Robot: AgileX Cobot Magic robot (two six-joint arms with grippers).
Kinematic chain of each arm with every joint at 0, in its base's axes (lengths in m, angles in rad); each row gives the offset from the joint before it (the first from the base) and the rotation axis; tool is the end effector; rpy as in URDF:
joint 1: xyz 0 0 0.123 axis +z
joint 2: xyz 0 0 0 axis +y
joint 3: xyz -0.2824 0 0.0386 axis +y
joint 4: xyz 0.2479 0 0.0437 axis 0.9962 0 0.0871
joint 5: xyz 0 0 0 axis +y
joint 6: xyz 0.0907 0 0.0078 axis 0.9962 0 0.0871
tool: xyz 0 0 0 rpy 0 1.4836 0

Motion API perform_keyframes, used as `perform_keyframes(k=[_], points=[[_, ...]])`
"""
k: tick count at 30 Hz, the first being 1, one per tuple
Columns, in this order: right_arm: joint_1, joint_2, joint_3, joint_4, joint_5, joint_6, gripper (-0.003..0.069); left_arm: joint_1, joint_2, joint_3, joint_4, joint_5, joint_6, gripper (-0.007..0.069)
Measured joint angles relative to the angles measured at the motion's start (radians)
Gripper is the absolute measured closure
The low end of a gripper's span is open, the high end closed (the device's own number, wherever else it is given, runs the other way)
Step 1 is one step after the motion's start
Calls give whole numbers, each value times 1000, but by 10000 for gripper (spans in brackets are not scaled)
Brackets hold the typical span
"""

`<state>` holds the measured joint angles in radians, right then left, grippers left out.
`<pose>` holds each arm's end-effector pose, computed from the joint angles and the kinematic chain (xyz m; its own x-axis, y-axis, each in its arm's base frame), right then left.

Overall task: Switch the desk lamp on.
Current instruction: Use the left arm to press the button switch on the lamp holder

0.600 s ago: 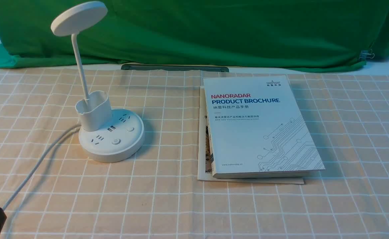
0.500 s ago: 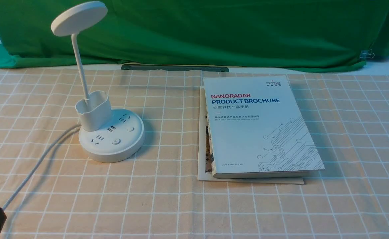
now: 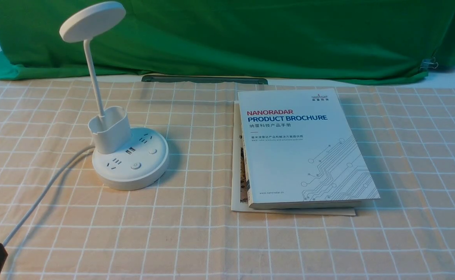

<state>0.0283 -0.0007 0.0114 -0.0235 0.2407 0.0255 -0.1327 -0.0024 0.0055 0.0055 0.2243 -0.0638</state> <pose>0.0557 0.0011 0.1874 -0.1634 -0.0019 -0.9866 -0.0223 0.9997 0.0017 0.0552 -0.0073 0.1910 -0.1459 -0.0394 -0.9885 0.1228 0.9908 -0.0577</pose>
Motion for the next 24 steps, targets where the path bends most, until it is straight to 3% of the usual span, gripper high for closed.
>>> perform_keyframes(k=[20, 24], points=[[0, 0, 0, 0, 0, 0, 418, 0, 0, 0, -5, -3, 33, 623], [0, 0, 0, 0, 0, 0, 418, 0, 0, 0, -5, -65, 38, 623]])
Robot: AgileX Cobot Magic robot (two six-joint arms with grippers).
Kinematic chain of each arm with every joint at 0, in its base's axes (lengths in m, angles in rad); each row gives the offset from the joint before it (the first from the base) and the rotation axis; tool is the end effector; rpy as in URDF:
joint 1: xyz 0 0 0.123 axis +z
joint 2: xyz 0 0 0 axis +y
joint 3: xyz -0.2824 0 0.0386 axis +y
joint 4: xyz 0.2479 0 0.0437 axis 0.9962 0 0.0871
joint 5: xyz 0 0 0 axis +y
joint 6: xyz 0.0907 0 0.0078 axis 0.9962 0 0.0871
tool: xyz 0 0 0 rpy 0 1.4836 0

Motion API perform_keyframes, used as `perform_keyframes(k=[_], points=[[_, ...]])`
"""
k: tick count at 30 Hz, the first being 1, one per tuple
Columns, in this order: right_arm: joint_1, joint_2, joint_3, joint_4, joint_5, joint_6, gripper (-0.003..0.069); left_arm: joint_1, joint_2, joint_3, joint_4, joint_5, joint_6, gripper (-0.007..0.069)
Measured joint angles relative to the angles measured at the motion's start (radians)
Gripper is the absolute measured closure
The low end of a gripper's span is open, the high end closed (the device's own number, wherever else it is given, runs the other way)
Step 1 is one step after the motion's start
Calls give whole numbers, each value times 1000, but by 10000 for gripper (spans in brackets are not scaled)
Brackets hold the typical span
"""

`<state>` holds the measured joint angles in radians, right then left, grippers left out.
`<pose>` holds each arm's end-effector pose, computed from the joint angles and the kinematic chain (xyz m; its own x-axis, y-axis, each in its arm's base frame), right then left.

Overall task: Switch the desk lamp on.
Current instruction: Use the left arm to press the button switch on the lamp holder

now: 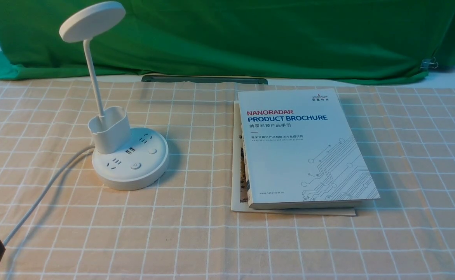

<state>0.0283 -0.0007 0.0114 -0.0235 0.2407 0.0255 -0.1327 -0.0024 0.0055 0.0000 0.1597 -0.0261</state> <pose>0.0557 0.0011 0.1874 -0.1634 -0.0019 -0.9866 -0.0223 0.9997 0.0017 0.0558 -0.0075 0.1968 -0.0783 -0.0159 -0.9968 0.1303 0.9911 -0.0260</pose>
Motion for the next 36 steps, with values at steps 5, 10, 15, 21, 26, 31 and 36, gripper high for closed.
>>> perform_keyframes(k=[5, 10, 15, 21, 26, 31, 36], points=[[0, 0, 0, 0, 0, 0, 418, 0, 0, 0, 0, -262, 1, 623], [0, 0, 0, 0, 0, 0, 418, 0, 0, 0, 5, -567, -1, 623], [0, 0, 0, 0, 0, 0, 418, 0, 0, 0, 0, -907, -62, 623], [0, 0, 0, 0, 0, 0, 418, 0, -3, -96, 16, -877, -212, 623], [0, 0, 0, 0, 0, 0, 418, 0, 41, -374, 51, -421, -237, 623], [0, 0, 0, 0, 0, 0, 418, 0, 218, -469, 37, -54, -248, 623], [0, 0, 0, 0, 0, 0, 418, 0, 457, -465, -165, 183, -210, 623]])
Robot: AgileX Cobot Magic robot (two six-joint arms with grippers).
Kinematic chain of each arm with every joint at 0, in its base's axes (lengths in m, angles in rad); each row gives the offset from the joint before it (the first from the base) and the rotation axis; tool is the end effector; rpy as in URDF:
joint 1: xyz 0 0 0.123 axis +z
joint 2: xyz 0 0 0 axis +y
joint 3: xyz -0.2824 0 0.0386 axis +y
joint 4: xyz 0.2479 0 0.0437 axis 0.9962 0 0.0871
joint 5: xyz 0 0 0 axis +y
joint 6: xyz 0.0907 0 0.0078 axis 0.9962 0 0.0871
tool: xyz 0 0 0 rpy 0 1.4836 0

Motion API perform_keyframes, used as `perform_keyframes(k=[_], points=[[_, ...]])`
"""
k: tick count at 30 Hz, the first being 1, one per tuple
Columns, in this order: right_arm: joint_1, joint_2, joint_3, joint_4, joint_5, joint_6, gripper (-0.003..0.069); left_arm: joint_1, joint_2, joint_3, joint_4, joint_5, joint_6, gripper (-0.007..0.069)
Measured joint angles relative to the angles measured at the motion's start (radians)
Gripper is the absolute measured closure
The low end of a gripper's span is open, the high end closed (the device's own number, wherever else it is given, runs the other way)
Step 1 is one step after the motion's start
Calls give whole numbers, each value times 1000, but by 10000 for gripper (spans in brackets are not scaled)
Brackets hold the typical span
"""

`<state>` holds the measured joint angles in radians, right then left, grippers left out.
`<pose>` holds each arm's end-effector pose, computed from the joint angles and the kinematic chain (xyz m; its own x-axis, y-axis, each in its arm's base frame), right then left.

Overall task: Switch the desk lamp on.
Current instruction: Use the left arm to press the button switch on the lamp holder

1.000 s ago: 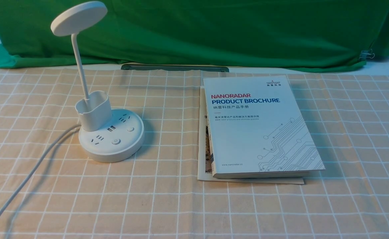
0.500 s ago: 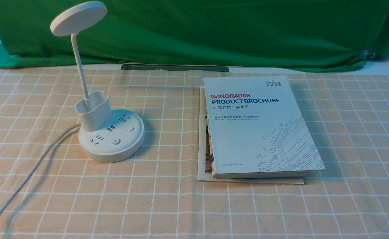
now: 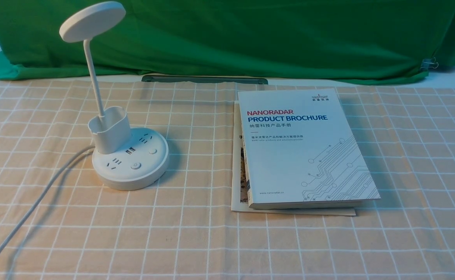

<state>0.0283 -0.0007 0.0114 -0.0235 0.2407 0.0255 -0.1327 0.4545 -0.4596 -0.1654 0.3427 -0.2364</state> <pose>0.0557 0.0011 0.1874 -0.1634 -0.0019 -0.9866 -0.0223 0.9997 0.0017 0.0975 -0.0181 0.3044 -0.2940 -0.3459 -0.8910 0.0789 0.9203 -0.3833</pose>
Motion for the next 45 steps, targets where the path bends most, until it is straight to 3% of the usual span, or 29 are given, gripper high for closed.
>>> perform_keyframes(k=[1, 3, 4, 8, 12, 15, 20, 24, 25, 27, 31, 38, 45], points=[[0, 0, 0, 0, 0, 0, 418, 0, 22, 1, -30, 13, 21, 623], [0, 0, 0, 0, 0, 0, 418, 0, 131, 3, -203, 70, 167, 623], [0, 0, 0, 0, 0, 0, 418, 0, 221, 3, -381, 111, 315, 623], [0, 0, 0, 0, 0, 0, 418, 0, 423, -6, -708, 241, 668, 623], [0, 0, 0, 0, 0, 0, 418, -1, 622, -45, -865, 358, 845, 623], [0, 0, 0, 0, 0, 0, 418, -12, 747, -90, -872, 396, 869, 623], [0, 0, 0, 0, 0, 0, 418, -136, 870, -181, -761, 381, 816, 623], [0, 0, 0, 0, 0, 0, 418, -318, 978, -301, -449, 260, 579, 623], [0, 0, 0, 0, 0, 0, 418, -330, 988, -320, -407, 246, 544, 623], [0, 0, 0, 0, 0, 0, 418, -373, 1046, -398, -153, 186, 301, 623], [0, 0, 0, 0, 0, 0, 418, -369, 1138, -514, 127, 129, 90, 623], [0, 0, 0, 0, 0, 0, 418, -263, 1314, -709, 204, 140, 28, 623], [0, 0, 0, 0, 0, 0, 418, -212, 1374, -740, 215, 75, 23, 623]])
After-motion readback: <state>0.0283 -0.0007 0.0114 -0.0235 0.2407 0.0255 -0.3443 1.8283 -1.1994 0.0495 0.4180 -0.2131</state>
